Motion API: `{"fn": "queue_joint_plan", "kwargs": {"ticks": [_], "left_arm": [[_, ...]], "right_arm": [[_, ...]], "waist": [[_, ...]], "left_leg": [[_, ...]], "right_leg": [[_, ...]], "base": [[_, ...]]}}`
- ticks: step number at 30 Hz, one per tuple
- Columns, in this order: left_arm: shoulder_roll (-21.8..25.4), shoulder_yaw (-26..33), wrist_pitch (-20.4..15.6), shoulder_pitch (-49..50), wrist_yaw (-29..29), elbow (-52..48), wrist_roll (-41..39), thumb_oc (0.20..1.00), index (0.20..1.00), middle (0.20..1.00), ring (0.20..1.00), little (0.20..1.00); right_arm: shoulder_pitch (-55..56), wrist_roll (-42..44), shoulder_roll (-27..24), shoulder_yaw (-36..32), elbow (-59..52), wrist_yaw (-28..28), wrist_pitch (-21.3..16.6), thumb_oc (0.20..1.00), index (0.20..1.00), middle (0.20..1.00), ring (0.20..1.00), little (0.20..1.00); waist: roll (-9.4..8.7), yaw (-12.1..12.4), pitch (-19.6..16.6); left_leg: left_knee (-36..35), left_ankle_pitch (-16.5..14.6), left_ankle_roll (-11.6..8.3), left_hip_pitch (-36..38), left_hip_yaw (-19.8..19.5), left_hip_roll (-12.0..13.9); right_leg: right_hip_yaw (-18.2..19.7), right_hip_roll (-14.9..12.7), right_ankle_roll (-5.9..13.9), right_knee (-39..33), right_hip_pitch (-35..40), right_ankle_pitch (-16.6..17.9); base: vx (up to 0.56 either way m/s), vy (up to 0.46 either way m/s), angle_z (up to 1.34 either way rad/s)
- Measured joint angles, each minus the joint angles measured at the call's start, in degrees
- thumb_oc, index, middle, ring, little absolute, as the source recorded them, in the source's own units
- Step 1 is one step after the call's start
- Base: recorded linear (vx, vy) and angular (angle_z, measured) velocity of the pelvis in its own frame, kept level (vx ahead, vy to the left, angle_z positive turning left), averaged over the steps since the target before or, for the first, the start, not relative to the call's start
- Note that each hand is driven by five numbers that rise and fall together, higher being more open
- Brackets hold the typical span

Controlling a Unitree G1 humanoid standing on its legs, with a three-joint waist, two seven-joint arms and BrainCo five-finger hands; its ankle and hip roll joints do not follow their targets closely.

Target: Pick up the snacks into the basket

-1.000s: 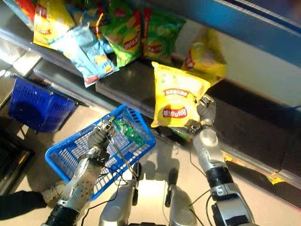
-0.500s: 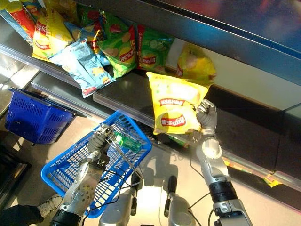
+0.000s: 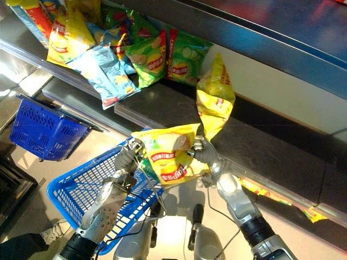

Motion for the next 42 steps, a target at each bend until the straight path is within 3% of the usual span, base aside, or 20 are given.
{"fn": "queue_joint_plan", "kwargs": {"ticks": [9,13,19,23,24,25,26,27,28,29,42], "left_arm": [[0.2,-4.0,-0.2,-2.5,0.1,0.7,-3.5,0.200,0.200,0.200,0.200,0.200],[0.2,-11.7,-0.2,-6.3,0.0,0.6,-4.6,0.200,0.200,0.200,0.200,0.200],[-0.1,-13.3,-0.3,-12.4,0.2,0.6,-5.9,0.200,0.200,0.200,0.200,0.200],[-0.5,-15.8,-0.7,-15.8,0.2,0.5,-5.8,0.200,0.200,0.200,0.200,0.200],[-0.8,-16.0,-0.8,-16.2,0.1,0.5,-5.8,0.200,0.200,0.200,0.200,0.200],[-2.6,-15.6,-0.7,-16.0,1.2,1.8,-5.7,0.200,0.200,0.200,0.200,0.200],[-2.8,-16.3,-0.6,-16.2,1.1,3.6,-5.8,0.200,0.200,0.200,0.200,0.200],[-0.9,-19.5,0.0,-16.4,1.2,3.6,-5.8,0.200,0.200,0.200,0.200,0.200],[-0.2,-20.2,0.1,-16.4,1.0,3.2,-5.8,0.200,0.200,0.200,0.200,0.200],[0.2,-20.4,0.1,-16.1,1.0,2.9,-5.9,0.200,0.200,0.200,0.200,0.200],[-3.3,-26.6,0.0,-21.0,1.0,2.8,-7.1,0.200,0.200,0.200,0.200,0.200]], "right_arm": [[-8.8,-6.9,3.0,4.7,17.2,-2.0,2.0,0.200,0.200,0.200,0.200,0.200],[-11.6,-11.1,6.6,9.5,22.0,-3.5,3.8,0.200,0.200,0.200,0.200,0.200],[-14.2,-11.8,9.1,11.4,19.8,-5.4,5.2,0.200,0.200,0.200,0.200,0.200],[-16.1,-13.5,8.8,12.7,21.0,-5.5,5.9,0.200,0.200,0.200,0.200,0.200],[-16.3,-14.2,9.8,13.6,23.5,-5.7,5.5,0.200,0.200,0.200,0.200,0.200],[-19.8,-14.7,14.3,13.0,34.9,-6.7,4.0,0.200,0.200,0.200,0.200,0.200],[-20.9,-15.0,16.1,13.5,40.4,-7.2,4.9,0.200,0.200,0.200,0.200,0.200],[-22.3,-16.4,14.4,15.8,38.7,-7.9,7.0,0.200,0.200,0.200,0.200,0.200],[-22.8,-17.2,13.4,16.7,37.2,-7.6,7.0,0.200,0.200,0.200,0.200,0.200],[-24.1,-18.6,12.3,16.6,34.7,-7.5,7.2,0.200,0.200,0.200,0.200,0.200],[-32.4,-19.2,17.2,17.4,46.8,-10.7,8.6,0.200,0.200,0.200,0.200,0.200]], "waist": [[-0.62,1.8,-1.3],[-0.56,4.2,-1.4],[-0.02,4.9,-0.9],[0.58,5.2,2.2],[0.81,6.3,3.3],[0.48,6.2,4.3],[0.74,6.1,4.5],[1.89,7.2,5.3],[2.11,6.6,5.8],[2.08,7.6,6.6],[1.95,8.6,7.5]], "left_leg": [[1.2,0.0,-0.10,-2.2,-1.7,-0.4],[2.3,0.0,-0.12,-4.6,-2.8,-0.7],[4.4,0.0,-0.06,-8.3,-3.9,-1.6],[6.6,0.1,-0.01,-11.4,-5.2,-2.2],[6.8,0.1,-0.07,-11.5,-5.5,-2.2],[7.4,-0.2,-0.47,-11.4,-5.5,-2.5],[7.7,-0.3,-0.63,-11.7,-5.8,-2.6],[8.1,-0.1,-0.46,-12.7,-7.3,-2.7],[8.1,0.0,-0.44,-13.1,-7.4,-2.7],[8.0,0.1,-0.49,-13.4,-7.5,-2.5],[8.0,0.3,-0.59,-14.4,-9.5,-3.3]], "right_leg": [[-1.6,-0.2,0.06,0.0,-1.0,-0.1],[-2.7,-0.4,0.06,0.4,-2.4,-0.2],[-3.5,-1.5,0.47,4.9,-6.6,-1.9],[-4.4,-2.3,0.32,8.8,-9.8,-3.2],[-4.4,-2.4,0.29,9.5,-10.0,-3.5],[-4.3,-2.9,0.17,11.5,-10.6,-4.6],[-4.6,-2.9,0.13,12.1,-10.7,-5.1],[-5.8,-2.7,0.00,12.3,-11.1,-5.2],[-6.1,-2.8,-0.05,12.5,-11.3,-5.3],[-6.2,-2.8,-0.07,13.0,-11.9,-5.5],[-7.4,-3.1,0.22,13.0,-11.9,-6.5]], "base": [[-0.04,-0.007,0.09],[-0.06,-0.005,0.12],[-0.06,-0.005,0.12],[-0.04,-0.015,0.17],[-0.05,-0.035,0.04],[-0.04,-0.002,0.09],[-0.04,0.009,0.23],[-0.01,0.022,0.35],[0.00,0.011,0.33],[-0.01,-0.011,0.19],[0.00,-0.001,0.08]]}}
